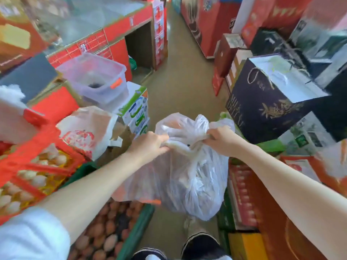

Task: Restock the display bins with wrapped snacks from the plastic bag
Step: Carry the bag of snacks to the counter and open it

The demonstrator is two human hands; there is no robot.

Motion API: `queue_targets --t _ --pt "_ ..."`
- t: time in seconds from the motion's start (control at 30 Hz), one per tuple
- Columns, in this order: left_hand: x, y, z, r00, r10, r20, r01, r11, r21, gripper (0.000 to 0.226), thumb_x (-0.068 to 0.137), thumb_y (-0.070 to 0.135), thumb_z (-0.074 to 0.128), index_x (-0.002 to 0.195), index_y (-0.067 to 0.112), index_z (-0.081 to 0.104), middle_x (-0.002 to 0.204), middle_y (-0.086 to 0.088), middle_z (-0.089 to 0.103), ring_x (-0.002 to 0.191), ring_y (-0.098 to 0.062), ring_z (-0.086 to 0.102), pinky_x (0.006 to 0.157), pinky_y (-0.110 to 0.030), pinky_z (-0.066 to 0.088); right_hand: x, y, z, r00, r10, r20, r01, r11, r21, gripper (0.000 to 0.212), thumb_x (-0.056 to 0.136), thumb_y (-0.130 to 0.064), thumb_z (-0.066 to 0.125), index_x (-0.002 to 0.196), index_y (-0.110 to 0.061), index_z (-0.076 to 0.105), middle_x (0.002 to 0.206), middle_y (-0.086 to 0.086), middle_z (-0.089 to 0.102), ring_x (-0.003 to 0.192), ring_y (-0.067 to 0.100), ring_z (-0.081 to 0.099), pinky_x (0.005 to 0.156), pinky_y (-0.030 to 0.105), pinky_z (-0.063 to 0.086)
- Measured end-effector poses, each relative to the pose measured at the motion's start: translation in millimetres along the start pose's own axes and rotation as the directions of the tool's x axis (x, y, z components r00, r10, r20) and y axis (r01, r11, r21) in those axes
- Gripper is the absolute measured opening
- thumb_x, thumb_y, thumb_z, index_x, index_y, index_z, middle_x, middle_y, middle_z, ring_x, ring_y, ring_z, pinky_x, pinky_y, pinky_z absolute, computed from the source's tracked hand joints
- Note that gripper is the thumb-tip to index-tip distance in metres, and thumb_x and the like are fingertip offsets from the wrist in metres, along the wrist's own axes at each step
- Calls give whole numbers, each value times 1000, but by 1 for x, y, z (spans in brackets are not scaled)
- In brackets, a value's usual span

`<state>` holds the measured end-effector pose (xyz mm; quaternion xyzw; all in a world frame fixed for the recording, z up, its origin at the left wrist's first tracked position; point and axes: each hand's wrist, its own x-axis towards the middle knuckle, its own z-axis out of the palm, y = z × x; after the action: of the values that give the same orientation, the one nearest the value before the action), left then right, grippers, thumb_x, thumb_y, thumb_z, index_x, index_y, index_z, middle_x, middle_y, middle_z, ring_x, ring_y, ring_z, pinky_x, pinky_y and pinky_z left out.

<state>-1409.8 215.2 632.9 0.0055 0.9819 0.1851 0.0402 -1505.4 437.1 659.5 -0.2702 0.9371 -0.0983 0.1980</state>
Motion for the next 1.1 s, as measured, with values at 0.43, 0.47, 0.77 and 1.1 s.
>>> queue_targets --t 0.43,0.47,0.77,1.1 --pt "314 -52 -29 975 -208 -75 192 965 -177 32 88 36 61 87 4 61 56 5 39 63 -23 47 58 -36 33 335 100 -137 989 -145 39 142 987 68 34 89 -23 52 60 -15 38 63 -1 47 62 18 46 59 34 38" --pt "335 -57 -34 974 -210 -84 193 966 -173 29 88 34 61 82 6 58 55 7 36 62 -23 47 57 -35 29 359 105 -148 986 -160 41 158 986 54 33 89 -22 52 60 -15 38 65 -1 47 66 20 48 62 35 40" --pt "543 -138 -81 974 -174 -147 135 962 -239 25 87 22 65 73 4 54 54 4 35 62 -27 48 53 -33 21 574 135 -220 981 -182 -66 189 974 125 35 83 -10 52 55 -14 32 61 0 42 59 16 40 52 28 31" --pt "756 -242 -172 969 -123 -213 90 984 -156 28 86 26 65 68 12 50 53 3 31 61 -25 36 52 -32 22 803 131 -324 958 -206 -198 243 952 187 25 80 -15 51 58 -7 43 64 0 44 63 20 44 55 33 37"
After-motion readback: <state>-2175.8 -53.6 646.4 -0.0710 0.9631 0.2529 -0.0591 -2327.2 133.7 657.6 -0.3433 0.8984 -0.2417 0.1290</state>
